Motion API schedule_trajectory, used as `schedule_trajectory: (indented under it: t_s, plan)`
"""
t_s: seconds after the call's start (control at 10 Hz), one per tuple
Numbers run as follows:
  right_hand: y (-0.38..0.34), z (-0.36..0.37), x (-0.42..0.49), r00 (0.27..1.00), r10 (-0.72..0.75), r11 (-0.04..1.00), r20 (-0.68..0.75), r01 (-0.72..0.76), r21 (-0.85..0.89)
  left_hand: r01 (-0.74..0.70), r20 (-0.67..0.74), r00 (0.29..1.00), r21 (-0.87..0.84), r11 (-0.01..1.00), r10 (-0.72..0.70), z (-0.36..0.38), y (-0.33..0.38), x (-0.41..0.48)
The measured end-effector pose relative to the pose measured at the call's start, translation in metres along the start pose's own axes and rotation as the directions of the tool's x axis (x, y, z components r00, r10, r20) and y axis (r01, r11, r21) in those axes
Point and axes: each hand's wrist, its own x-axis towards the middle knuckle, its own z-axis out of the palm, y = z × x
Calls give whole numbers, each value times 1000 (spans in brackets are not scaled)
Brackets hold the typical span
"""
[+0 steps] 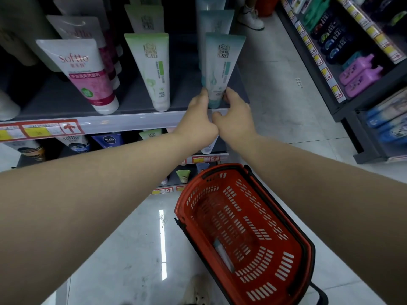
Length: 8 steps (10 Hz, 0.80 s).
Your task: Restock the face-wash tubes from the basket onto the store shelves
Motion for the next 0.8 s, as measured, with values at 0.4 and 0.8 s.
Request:
schedule_trajectory:
  t_s: [0.4,0.8]
  plan:
    - [-14,-2,-11,1000,-7,996,7,8,-86,-24,13,1000,60,998,23,-12,-1,-12]
    - [-106,-24,-96,980,-90,887,177,160,-433,-123,117,990,432,893,80,-98,18,-106]
